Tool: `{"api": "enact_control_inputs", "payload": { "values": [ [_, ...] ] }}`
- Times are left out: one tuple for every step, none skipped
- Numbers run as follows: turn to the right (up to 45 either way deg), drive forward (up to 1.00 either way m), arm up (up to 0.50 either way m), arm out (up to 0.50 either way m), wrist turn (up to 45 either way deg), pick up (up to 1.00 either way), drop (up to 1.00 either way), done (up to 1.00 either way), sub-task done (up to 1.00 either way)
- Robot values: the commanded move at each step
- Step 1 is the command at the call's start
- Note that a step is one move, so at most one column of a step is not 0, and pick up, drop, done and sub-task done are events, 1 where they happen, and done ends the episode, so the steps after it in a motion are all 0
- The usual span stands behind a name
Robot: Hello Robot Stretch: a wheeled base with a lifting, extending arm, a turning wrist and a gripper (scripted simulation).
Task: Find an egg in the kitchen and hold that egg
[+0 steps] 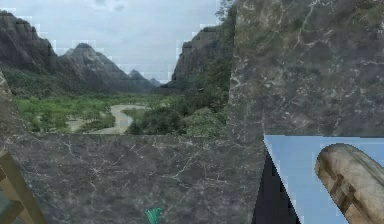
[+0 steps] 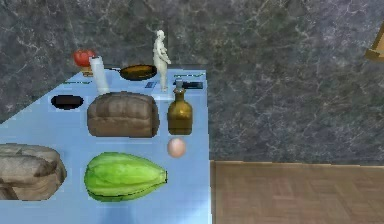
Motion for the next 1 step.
{"api": "enact_control_inputs", "payload": {
  "values": [
    [0.0,0.0,0.5,0.0,0.0,0.0,0.0,0.0,0.0]
  ]
}}
